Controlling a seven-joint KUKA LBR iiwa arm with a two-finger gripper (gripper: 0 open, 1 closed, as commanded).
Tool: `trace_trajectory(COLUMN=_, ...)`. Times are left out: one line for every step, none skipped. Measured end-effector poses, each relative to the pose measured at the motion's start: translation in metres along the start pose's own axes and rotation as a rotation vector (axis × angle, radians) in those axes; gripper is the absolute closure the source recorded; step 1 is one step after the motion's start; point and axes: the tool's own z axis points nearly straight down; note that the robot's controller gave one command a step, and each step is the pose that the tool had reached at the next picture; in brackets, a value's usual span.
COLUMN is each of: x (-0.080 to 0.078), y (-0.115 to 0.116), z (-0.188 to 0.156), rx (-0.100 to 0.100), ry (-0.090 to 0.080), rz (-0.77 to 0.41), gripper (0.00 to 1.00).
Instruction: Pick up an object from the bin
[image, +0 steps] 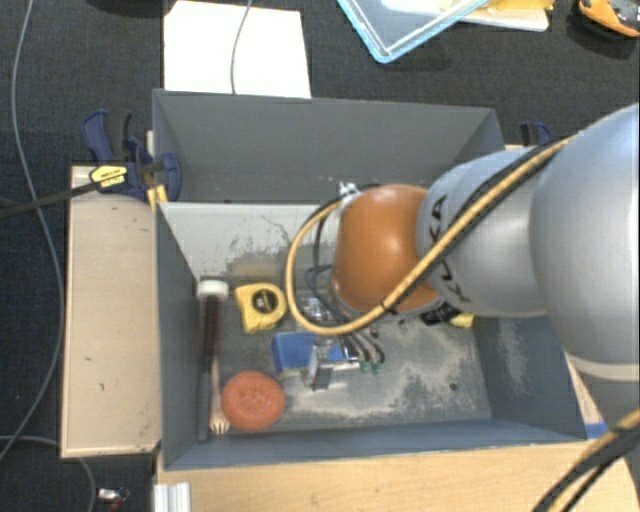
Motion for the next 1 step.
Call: trace_trajectory(x=0.0054, y=-0.0022, z=-0.0236, rx=0.003, ry=0.014, rz=-0.001, gripper=1.0)
